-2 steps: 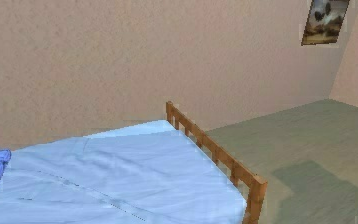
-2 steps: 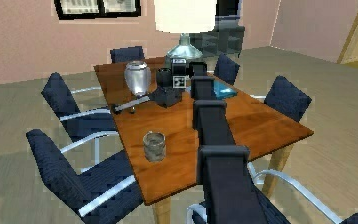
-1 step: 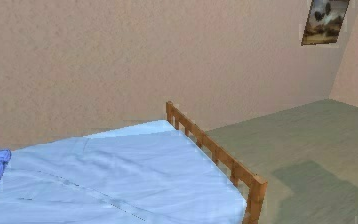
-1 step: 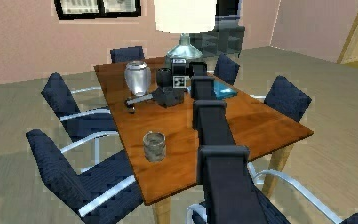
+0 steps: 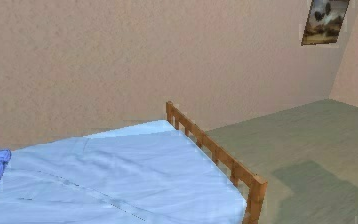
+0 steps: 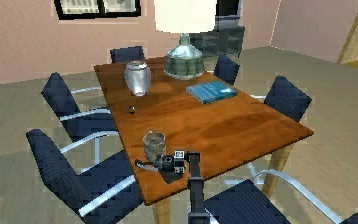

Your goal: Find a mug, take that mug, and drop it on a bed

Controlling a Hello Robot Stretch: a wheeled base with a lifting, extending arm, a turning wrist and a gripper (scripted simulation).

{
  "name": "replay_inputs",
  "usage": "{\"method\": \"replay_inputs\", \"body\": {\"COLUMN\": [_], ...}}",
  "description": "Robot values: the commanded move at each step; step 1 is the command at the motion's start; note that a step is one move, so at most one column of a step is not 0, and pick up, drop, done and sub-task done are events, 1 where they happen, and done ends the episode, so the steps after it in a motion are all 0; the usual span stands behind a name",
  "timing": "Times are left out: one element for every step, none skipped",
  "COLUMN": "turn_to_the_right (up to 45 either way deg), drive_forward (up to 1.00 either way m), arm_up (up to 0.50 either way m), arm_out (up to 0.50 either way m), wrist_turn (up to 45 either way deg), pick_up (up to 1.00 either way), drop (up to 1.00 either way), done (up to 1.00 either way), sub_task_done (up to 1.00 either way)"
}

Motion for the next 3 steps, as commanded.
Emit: {"method": "replay_inputs", "body": {"turn_to_the_right": [0.0,0.0,0.0], "drive_forward": [0.00,0.00,0.00], "arm_up": [0.00,0.10,0.22], "arm_out": [0.00,0.00,0.00], "wrist_turn": [0.0,0.0,0.0], "pick_up": [1.00,0.00,0.00], "drop": [0.00,0.00,0.00], "done": [0.00,0.00,0.00], "sub_task_done": [0.00,0.00,0.00]}}
